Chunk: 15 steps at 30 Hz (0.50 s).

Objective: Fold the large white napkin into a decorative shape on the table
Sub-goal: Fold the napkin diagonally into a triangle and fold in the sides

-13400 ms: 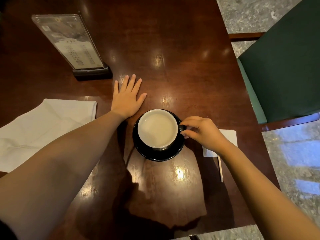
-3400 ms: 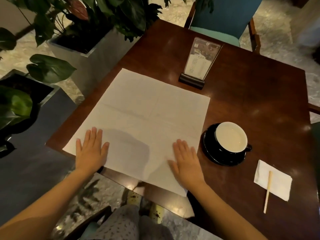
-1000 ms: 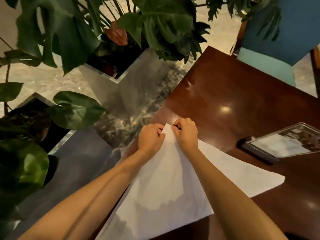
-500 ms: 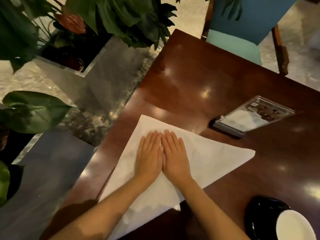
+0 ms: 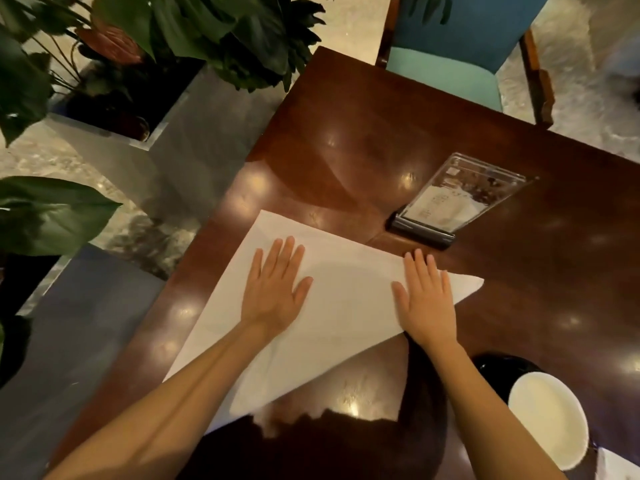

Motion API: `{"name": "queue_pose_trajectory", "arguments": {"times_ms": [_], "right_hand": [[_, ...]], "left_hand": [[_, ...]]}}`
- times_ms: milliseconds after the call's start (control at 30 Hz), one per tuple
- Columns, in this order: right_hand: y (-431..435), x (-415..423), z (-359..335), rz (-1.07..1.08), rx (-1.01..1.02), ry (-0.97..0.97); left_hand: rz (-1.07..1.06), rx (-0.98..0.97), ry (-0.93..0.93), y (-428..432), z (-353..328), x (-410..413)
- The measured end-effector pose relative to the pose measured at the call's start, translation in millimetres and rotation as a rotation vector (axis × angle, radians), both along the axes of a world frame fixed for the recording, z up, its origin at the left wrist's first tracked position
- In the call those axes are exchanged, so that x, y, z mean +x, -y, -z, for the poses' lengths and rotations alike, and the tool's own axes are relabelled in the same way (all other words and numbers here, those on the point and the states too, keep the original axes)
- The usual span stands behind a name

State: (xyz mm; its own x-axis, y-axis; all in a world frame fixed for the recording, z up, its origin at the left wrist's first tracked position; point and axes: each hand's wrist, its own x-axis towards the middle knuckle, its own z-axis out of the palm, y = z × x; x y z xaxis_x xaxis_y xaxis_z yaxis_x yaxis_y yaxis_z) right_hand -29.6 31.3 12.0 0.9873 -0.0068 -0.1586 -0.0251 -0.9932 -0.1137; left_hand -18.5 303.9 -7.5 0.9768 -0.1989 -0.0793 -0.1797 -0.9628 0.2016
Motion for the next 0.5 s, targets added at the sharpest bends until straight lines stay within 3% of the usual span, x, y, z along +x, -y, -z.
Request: {"name": "queue_pose_trajectory", "arguments": {"times_ms": [133, 233, 333, 500], "right_hand": [[2.9, 1.1, 1.5, 0.004, 0.004, -0.009], [2.6, 0.8, 1.8, 0.006, 0.012, 0.007], [2.9, 0.8, 1.1, 0.008, 0.011, 0.0], [3.8, 2.7, -0.5, -0.002, 0.004, -0.035]], "left_hand": [[-0.028, -0.017, -0.026, 7.9, -4.8, -2.1], [0.063, -0.093, 0.019, 49.6, -16.5, -27.0], [0.156, 0.012, -0.029, 84.9, -16.4, -60.0], [0.188, 0.077, -0.009, 33.8, -14.3, -86.0]]}}
